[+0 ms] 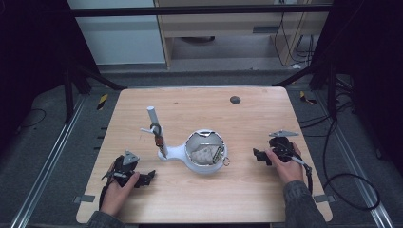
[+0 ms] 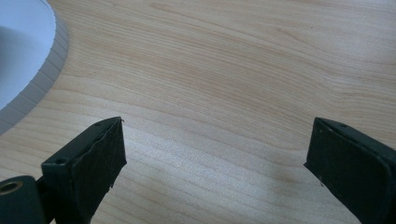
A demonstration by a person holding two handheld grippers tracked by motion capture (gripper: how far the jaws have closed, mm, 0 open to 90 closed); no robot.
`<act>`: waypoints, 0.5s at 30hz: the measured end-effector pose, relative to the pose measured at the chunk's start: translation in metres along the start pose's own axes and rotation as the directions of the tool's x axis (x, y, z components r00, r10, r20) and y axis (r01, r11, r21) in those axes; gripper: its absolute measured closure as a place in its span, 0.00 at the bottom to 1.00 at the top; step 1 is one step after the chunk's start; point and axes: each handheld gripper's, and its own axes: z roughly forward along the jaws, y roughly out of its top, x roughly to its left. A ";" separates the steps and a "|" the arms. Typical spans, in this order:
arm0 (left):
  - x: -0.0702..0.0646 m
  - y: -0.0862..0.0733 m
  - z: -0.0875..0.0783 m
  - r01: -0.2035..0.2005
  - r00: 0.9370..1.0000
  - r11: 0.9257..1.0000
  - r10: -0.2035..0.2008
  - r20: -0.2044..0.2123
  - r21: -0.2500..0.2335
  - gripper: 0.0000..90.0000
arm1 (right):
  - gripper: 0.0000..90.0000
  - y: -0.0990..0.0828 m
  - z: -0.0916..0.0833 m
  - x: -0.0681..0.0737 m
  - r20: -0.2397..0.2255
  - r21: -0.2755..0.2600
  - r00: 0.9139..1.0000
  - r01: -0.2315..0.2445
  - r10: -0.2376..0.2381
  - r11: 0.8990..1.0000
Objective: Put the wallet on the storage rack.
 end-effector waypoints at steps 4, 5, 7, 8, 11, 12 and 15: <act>0.000 0.000 0.000 0.000 1.000 1.000 0.000 0.000 0.000 0.00 | 0.05 -0.001 0.002 0.000 0.000 0.004 1.000 -0.005 0.005 1.000; 0.000 0.000 0.000 0.000 1.000 1.000 0.000 0.000 0.000 0.00 | 0.05 -0.002 0.003 -0.001 0.004 0.004 1.000 -0.001 0.001 1.000; 0.000 0.000 0.000 0.000 1.000 1.000 0.000 0.000 0.000 0.00 | 0.05 -0.002 0.003 -0.001 -0.001 0.009 1.000 -0.008 0.008 1.000; 0.000 0.000 0.000 0.000 1.000 1.000 0.000 0.000 0.000 0.00 | 0.05 -0.002 0.004 -0.001 0.000 0.011 1.000 -0.011 0.011 1.000; 0.000 0.000 0.000 0.000 1.000 1.000 0.000 0.000 0.000 0.00 | 0.05 -0.004 0.005 -0.001 0.006 0.004 1.000 -0.018 0.018 1.000; 0.000 0.000 0.000 0.000 1.000 1.000 0.000 0.000 0.000 0.00 | 0.05 -0.004 0.005 -0.001 0.006 0.004 1.000 -0.018 0.018 1.000; 0.000 0.000 0.000 0.000 1.000 1.000 0.000 0.000 0.000 0.00 | 0.05 -0.008 0.007 -0.002 0.012 0.010 1.000 -0.022 0.022 1.000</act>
